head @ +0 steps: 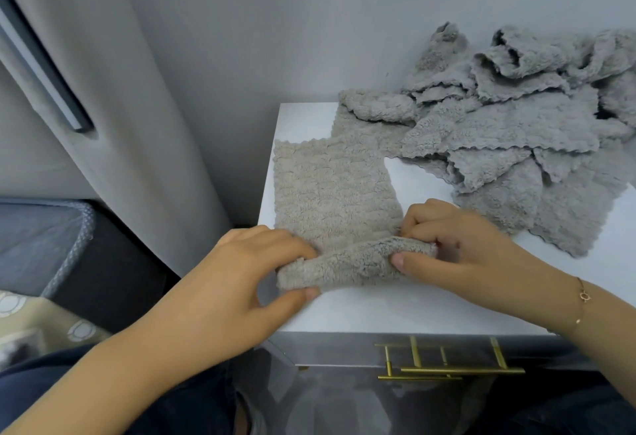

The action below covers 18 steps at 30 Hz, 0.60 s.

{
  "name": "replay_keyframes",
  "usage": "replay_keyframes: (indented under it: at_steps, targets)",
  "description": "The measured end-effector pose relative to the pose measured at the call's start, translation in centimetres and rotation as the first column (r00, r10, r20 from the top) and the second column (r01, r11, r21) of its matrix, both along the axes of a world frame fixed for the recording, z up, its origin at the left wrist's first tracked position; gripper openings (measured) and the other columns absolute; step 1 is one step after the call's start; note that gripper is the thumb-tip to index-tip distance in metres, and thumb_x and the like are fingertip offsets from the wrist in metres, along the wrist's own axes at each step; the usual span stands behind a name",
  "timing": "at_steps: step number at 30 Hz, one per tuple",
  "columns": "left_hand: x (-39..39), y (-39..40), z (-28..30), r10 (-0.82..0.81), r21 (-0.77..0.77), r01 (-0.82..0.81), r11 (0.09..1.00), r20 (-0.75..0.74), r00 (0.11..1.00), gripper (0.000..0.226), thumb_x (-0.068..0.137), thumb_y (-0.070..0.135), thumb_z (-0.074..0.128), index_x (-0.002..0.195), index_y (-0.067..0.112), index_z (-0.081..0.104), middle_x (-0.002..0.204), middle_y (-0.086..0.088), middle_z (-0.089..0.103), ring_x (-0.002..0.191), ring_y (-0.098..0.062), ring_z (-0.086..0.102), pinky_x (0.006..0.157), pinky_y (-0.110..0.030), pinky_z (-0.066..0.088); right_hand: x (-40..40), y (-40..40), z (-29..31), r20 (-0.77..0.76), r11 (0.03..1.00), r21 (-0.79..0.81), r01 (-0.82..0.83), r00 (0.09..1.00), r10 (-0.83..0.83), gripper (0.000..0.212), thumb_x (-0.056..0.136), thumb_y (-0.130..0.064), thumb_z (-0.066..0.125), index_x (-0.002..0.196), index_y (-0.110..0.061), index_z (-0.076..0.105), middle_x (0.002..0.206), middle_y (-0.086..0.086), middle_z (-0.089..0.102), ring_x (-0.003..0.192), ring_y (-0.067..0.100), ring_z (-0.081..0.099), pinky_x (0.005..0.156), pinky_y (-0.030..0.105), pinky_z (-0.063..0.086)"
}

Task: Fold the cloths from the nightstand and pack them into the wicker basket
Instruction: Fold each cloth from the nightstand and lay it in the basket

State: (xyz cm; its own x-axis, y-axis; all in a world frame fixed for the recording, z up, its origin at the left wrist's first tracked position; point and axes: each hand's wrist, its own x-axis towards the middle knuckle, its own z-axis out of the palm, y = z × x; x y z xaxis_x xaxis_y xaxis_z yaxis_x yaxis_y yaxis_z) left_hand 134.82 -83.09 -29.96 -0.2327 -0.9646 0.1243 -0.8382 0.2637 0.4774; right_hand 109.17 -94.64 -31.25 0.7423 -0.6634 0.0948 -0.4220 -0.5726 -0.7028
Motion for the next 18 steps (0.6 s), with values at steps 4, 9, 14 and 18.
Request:
replay_keyframes:
  at_steps: [4,9,14,18]
  targets:
    - [-0.1,-0.3,0.0,0.115,-0.020,-0.117,0.993,-0.097,0.989,0.039,0.080,0.068,0.052,0.091,0.034,0.068,0.099,0.019,0.057,0.103,-0.008,0.054,0.089,-0.019,0.040,0.3,-0.1,-0.1,0.017,0.998,-0.021,0.062,0.998,-0.062,0.056,0.082,-0.058,0.051,0.057,-0.008,0.047,0.066,0.000,0.046,0.073,0.015,0.047,0.062,0.017,0.031]
    - [0.2,-0.9,-0.7,0.348,0.214,-0.290,0.933,-0.324,0.880,0.073,0.062,0.077,0.058,0.077,0.006,0.071,0.087,0.001,0.055,0.080,-0.016,0.055,0.079,-0.033,0.045,1.1,-0.1,-0.4,0.030,0.960,-0.132,0.248,0.969,-0.247,0.060,0.079,-0.069,0.048,0.052,-0.019,0.028,0.051,-0.006,0.031,0.058,0.012,0.037,0.055,0.023,0.027]
    - [-0.4,-1.6,-0.6,0.529,0.338,-0.414,0.845,-0.420,0.737,0.070,0.061,0.067,0.069,0.058,-0.002,0.059,0.080,-0.003,0.054,0.061,-0.014,0.050,0.057,-0.023,0.038,1.4,-0.3,-1.0,0.023,0.923,-0.230,0.310,0.949,-0.313,0.063,0.080,-0.072,0.044,0.049,-0.020,0.025,0.049,-0.004,0.032,0.056,0.012,0.038,0.057,0.031,0.029]
    - [-0.7,-1.8,-0.4,0.579,0.337,-0.476,0.812,-0.376,0.723,0.048,0.060,0.058,0.070,0.041,0.017,0.054,0.073,0.006,0.050,0.053,-0.002,0.044,0.056,-0.019,0.035,1.3,-0.7,-1.3,-0.024,0.867,-0.355,0.349,0.924,-0.381,0.065,0.081,-0.076,0.046,0.046,-0.022,0.032,0.051,-0.007,0.039,0.058,0.009,0.041,0.059,0.034,0.031]
